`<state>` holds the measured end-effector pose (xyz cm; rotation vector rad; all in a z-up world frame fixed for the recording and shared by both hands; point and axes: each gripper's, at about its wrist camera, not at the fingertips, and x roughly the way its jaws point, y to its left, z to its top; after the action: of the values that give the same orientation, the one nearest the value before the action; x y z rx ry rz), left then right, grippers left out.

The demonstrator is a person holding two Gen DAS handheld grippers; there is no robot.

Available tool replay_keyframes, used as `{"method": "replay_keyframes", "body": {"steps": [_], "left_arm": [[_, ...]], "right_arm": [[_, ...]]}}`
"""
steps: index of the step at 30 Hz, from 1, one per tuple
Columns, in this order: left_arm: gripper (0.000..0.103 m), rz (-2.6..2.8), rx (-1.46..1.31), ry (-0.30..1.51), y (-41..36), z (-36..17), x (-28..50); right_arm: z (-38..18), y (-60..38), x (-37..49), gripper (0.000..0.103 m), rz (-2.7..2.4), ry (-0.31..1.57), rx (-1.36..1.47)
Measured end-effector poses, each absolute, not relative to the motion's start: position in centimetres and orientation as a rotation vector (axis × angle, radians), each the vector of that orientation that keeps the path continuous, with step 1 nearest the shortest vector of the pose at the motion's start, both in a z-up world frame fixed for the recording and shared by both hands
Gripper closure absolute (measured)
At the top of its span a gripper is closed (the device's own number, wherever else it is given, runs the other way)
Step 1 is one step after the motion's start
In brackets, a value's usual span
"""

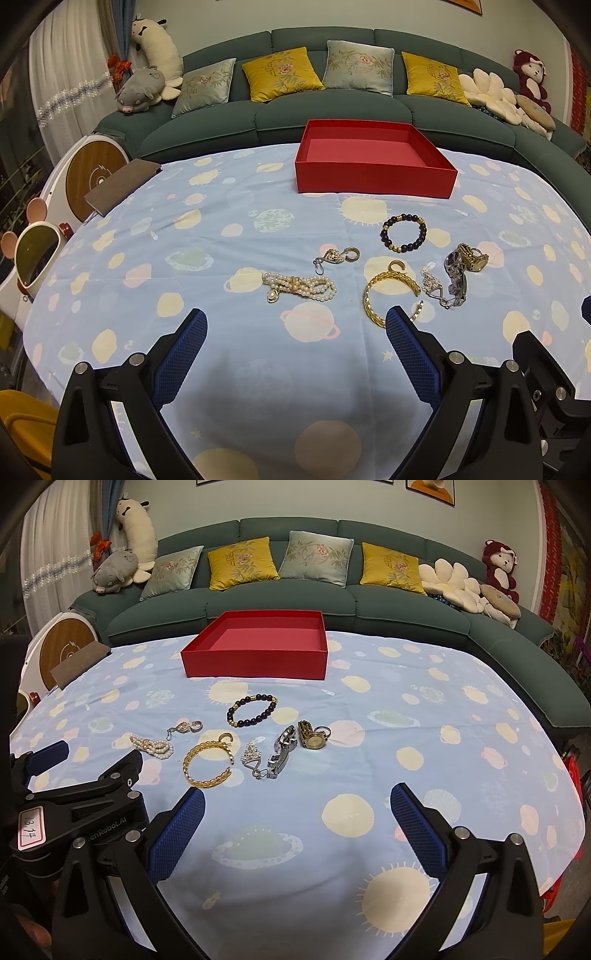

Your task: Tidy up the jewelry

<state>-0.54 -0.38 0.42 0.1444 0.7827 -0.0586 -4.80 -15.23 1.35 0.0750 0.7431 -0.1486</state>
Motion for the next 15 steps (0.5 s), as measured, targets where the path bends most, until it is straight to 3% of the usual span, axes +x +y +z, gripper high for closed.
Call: {"method": "replay_keyframes", "body": {"steps": [15], "left_arm": [[0.007, -0.059, 0.143, 0.787, -0.25, 0.36, -0.49]], "right_arm": [[1.35, -15.23, -4.82, 0.005, -0.148, 0.743, 0.075]]}}
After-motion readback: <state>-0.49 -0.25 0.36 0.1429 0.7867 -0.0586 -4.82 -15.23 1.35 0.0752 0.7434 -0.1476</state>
